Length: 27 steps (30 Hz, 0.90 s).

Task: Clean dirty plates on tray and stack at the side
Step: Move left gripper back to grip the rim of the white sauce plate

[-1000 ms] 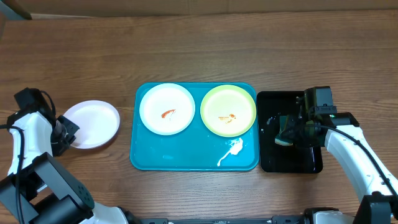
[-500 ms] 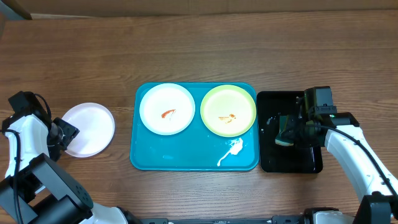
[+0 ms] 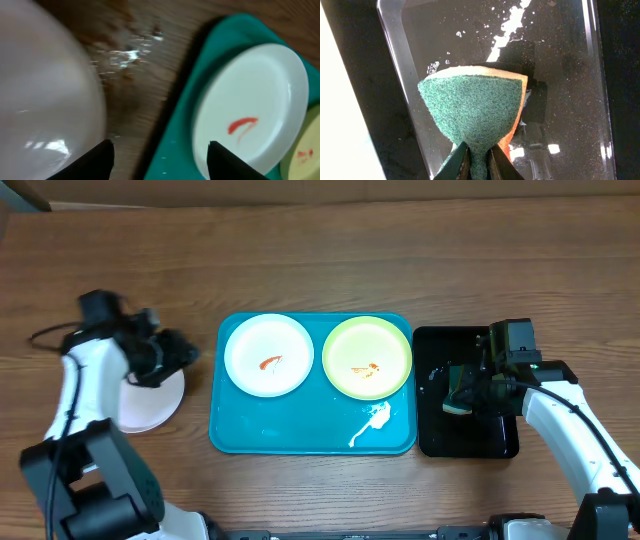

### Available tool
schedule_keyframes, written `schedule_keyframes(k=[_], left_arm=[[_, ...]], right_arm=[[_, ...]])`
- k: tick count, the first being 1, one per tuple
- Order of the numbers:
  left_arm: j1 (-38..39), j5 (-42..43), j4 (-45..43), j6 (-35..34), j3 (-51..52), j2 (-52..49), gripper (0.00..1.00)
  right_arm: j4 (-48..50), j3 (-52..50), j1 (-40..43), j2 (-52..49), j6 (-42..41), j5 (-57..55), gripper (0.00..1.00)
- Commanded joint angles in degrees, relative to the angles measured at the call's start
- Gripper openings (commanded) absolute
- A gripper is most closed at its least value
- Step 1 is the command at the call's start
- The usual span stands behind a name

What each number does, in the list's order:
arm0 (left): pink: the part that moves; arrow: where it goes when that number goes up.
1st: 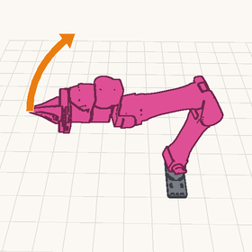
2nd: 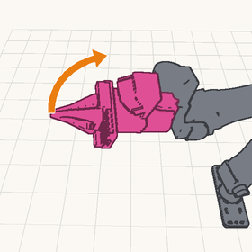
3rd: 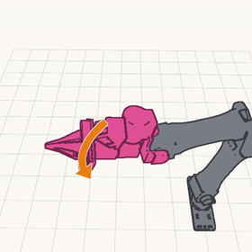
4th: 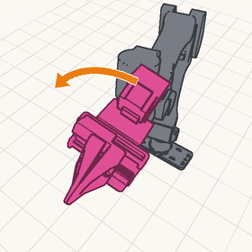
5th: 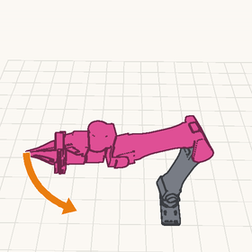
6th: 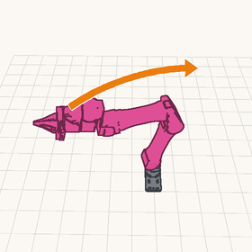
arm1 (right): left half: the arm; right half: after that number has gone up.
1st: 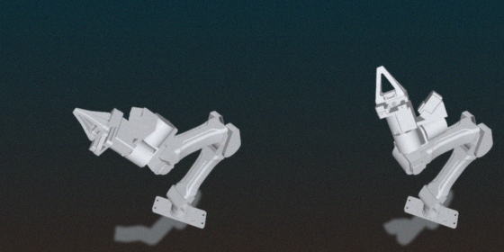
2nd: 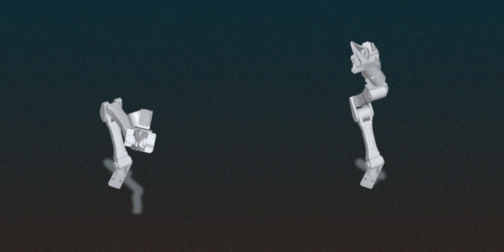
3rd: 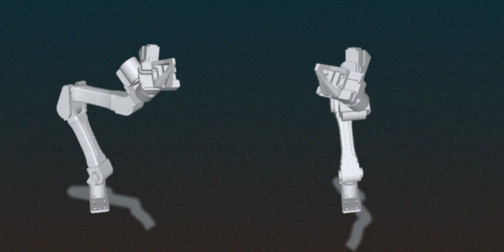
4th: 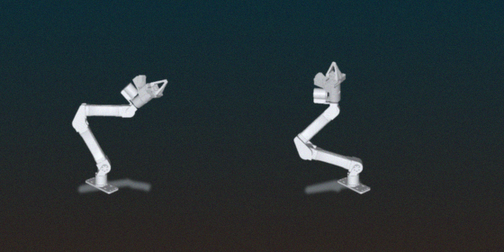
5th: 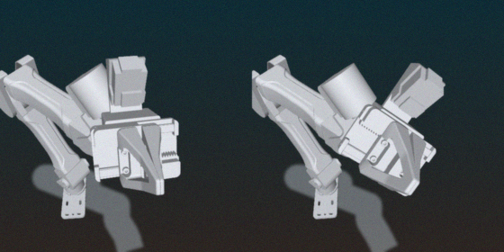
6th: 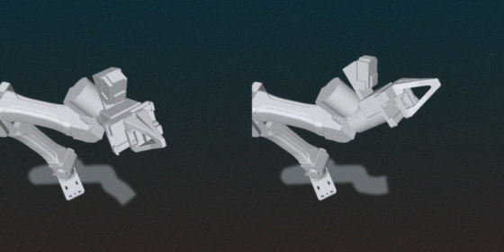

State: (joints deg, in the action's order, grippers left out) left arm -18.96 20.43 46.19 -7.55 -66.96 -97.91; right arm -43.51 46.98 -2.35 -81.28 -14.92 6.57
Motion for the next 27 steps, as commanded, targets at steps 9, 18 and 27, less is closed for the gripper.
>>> schedule_keyframes(k=[9, 18, 27], left_arm=[[11.8, -11.8, -0.7, 2.0, -1.3, 0.1, 0.68], [11.9, -7.1, -2.3, 5.3, -1.3, 0.1, 0.71], [11.9, -6.7, -3.2, 6.3, -1.3, -0.7, 0.70]], right_arm=[[1.2, -0.2, -0.2, -0.1, 0.1, -1.2, 0.04], [4.8, -1.7, -0.2, -5.0, 0.0, -1.6, 0.04], [6.2, -1.8, -0.2, -10.7, 0.0, -1.6, 0.09]])
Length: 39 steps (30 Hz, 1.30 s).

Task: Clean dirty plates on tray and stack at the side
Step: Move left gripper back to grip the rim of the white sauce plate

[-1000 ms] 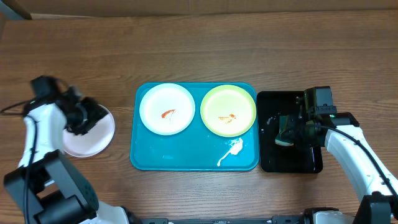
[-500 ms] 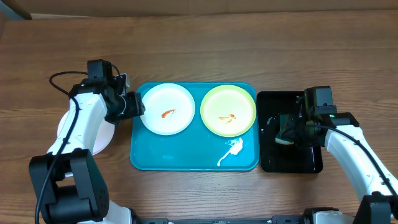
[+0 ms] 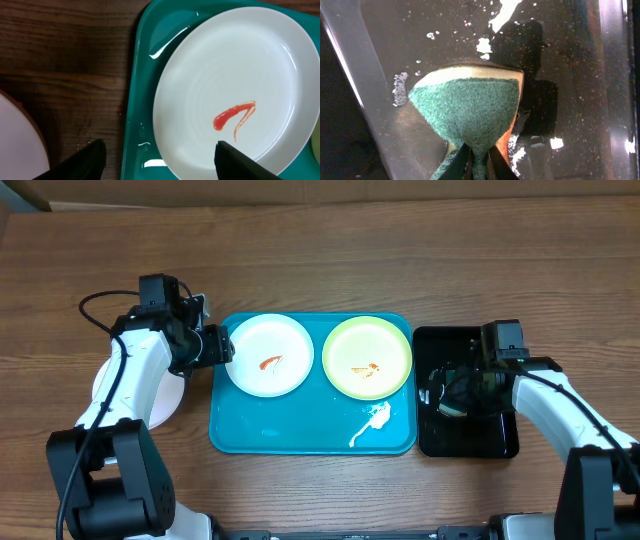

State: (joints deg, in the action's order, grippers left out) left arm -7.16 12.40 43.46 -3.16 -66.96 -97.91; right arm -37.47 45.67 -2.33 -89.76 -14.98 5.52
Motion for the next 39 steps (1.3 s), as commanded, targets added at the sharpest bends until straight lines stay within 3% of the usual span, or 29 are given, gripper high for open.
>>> schedule_keyframes(k=[1, 15, 21, 25, 30, 34, 39], left_arm=[[0.1, 1.4, -0.7, 1.9, -1.3, -1.0, 0.70], [0.1, 3.8, -0.9, 1.9, -1.3, -9.8, 0.63], [0.1, 5.5, -0.8, 1.6, -1.3, -10.2, 0.41], [0.1, 5.5, -0.4, 1.3, -1.3, -10.2, 0.33], [0.2, 5.5, -0.2, -0.5, -1.2, -10.2, 0.35], [0.5, 3.9, 1.1, 0.6, -1.2, -10.2, 0.25], [0.3, 0.2, 3.0, 0.8, -1.9, -10.2, 0.28]], right_arm=[[0.1, -0.6, -0.2, -2.6, 0.0, -0.5, 0.09], [-0.1, -0.6, -0.2, -3.6, 0.0, -0.3, 0.06], [-0.1, -0.6, -0.2, -3.5, 0.0, -0.3, 0.06], [-0.2, -0.6, -0.2, -3.6, 0.0, -0.3, 0.06], [-0.6, -0.6, -0.2, -3.5, 0.0, -0.3, 0.06], [-0.5, -0.6, -0.2, -3.6, 0.0, -0.3, 0.06], [-0.5, -0.6, -0.2, -3.5, 0.0, -0.3, 0.06]])
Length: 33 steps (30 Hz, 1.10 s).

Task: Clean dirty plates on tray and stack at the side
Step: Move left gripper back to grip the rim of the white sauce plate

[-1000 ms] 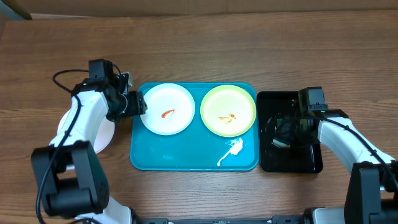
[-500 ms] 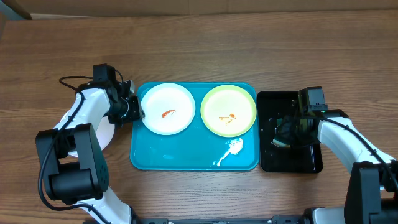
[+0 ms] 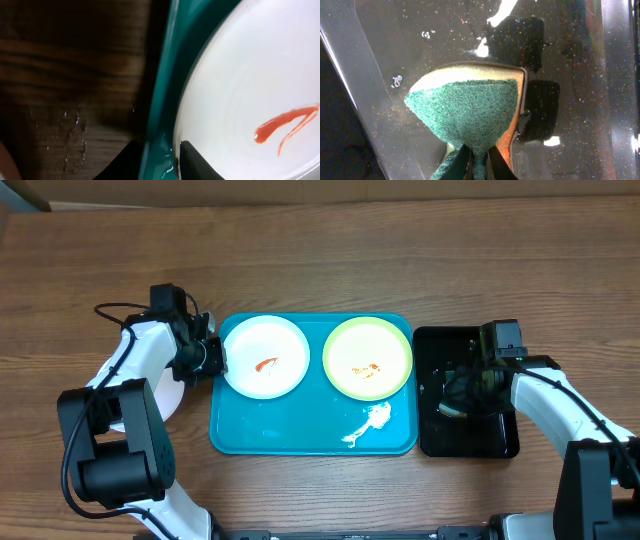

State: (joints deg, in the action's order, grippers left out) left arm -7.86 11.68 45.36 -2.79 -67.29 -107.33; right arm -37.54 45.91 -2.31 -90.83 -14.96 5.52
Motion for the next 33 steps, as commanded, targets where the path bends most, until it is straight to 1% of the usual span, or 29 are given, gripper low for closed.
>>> schedule_keyframes(k=[1, 11, 14, 18, 22, 27, 30, 33], left_arm=[[1.0, 0.9, 1.5, 0.5, -2.0, -0.7, 0.29], [1.2, 1.2, 7.5, 0.5, -11.0, 1.1, 0.33], [1.4, 4.3, 8.8, 0.5, -12.2, 1.3, 0.35], [1.7, 2.7, 8.4, -0.2, -10.0, 1.2, 0.38], [2.5, 3.0, 6.4, -0.2, -6.4, 0.8, 0.42], [3.8, 2.7, 3.5, -0.6, -1.7, 0.1, 0.43], [3.9, 2.4, 3.2, -1.1, -0.8, -0.2, 0.43], [3.9, 0.5, 3.2, -1.7, -0.6, -0.2, 0.43]], right_arm=[[-0.4, -0.9, -0.3, -2.5, 0.0, -0.3, 0.06], [-0.4, -0.9, -0.3, -2.5, 0.0, -0.3, 0.06], [-0.4, -0.9, -0.3, -2.5, 0.0, -0.3, 0.06], [-0.4, -0.9, -0.3, -2.5, 0.0, -0.3, 0.06], [-0.5, -0.9, -0.3, -2.5, 0.0, -0.3, 0.06], [-0.4, -0.9, -0.3, -2.5, 0.0, -0.3, 0.06], [-0.4, -0.9, -0.3, -2.5, 0.0, -0.3, 0.06], [-0.4, -0.9, -0.3, -2.5, 0.0, -0.3, 0.06]])
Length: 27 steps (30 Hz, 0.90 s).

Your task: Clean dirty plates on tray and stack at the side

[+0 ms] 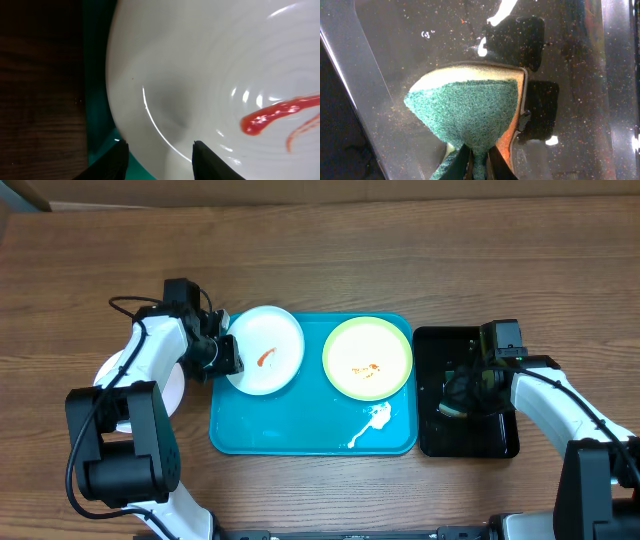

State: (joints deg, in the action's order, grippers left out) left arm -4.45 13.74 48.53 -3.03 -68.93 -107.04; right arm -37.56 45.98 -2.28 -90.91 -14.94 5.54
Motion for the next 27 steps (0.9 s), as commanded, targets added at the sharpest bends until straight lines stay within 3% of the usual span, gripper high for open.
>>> schedule_keyframes(k=[1, 14, 22, 24, 27], left_arm=[[0.5, -2.3, 0.0, -1.7, 1.1, -0.5, 0.43], [0.7, -2.3, -0.2, -2.1, 1.0, -0.5, 0.36], [1.1, -2.2, -1.0, -3.4, 2.5, -0.5, 0.38], [1.6, -2.3, -2.1, -3.4, 3.6, -0.5, 0.34], [2.8, -2.3, -2.7, -3.4, 4.3, -0.5, 0.14]], right_arm=[[-0.4, -0.9, -0.3, -2.4, 0.0, -0.3, 0.06], [-0.5, -0.9, -0.3, -2.4, 0.0, -0.3, 0.06], [-0.9, -0.9, -0.3, -2.4, 0.0, -0.3, 0.06], [-0.9, -0.9, -0.3, -2.4, 0.0, -0.3, 0.06], [-1.1, -0.9, -0.3, -2.4, 0.0, -0.3, 0.07]])
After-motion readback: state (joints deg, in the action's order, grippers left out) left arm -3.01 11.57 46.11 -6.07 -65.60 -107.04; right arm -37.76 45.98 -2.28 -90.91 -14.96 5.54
